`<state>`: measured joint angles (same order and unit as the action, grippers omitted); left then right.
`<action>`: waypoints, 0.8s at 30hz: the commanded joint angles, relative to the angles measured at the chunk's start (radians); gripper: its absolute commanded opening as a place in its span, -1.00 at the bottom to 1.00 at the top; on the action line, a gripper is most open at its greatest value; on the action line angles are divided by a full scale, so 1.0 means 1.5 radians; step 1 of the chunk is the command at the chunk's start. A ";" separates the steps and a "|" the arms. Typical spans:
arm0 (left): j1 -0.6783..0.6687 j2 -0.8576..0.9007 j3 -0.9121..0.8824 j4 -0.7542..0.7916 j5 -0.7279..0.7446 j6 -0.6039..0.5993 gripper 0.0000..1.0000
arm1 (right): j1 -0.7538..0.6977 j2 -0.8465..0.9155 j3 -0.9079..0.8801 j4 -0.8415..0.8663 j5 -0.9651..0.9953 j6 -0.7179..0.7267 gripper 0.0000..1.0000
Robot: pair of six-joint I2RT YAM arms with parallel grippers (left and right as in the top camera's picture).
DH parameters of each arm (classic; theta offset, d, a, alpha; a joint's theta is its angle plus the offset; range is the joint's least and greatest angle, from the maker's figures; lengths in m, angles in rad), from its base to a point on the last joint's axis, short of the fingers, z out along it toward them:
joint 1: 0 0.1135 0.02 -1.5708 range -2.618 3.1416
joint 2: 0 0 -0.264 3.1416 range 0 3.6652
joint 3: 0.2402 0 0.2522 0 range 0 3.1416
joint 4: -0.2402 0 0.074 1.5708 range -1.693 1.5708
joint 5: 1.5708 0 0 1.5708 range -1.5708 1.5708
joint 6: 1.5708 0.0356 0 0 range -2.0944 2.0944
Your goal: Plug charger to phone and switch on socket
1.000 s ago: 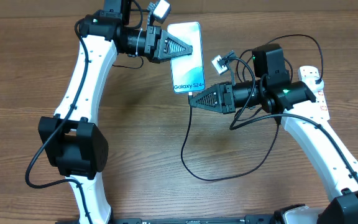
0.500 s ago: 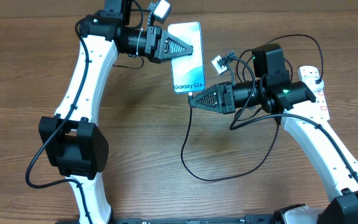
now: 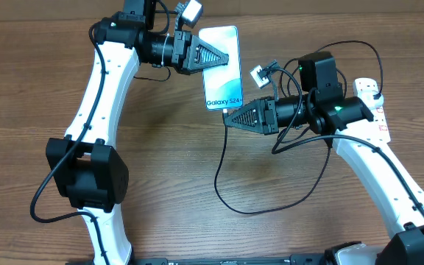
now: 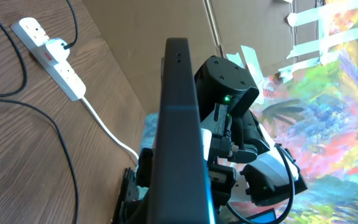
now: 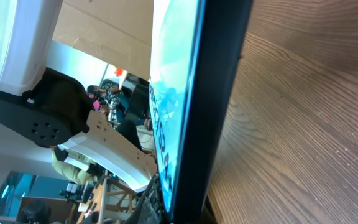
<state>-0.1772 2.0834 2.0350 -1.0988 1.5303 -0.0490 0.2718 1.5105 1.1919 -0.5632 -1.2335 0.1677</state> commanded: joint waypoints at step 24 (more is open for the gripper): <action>-0.011 -0.020 0.014 -0.002 0.020 0.013 -0.92 | -0.031 -0.003 0.002 0.021 -0.017 0.027 -0.93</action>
<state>-0.1772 2.0834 2.0357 -1.0939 1.5303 -0.0490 0.2550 1.5105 1.1870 -0.5533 -1.2610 0.2073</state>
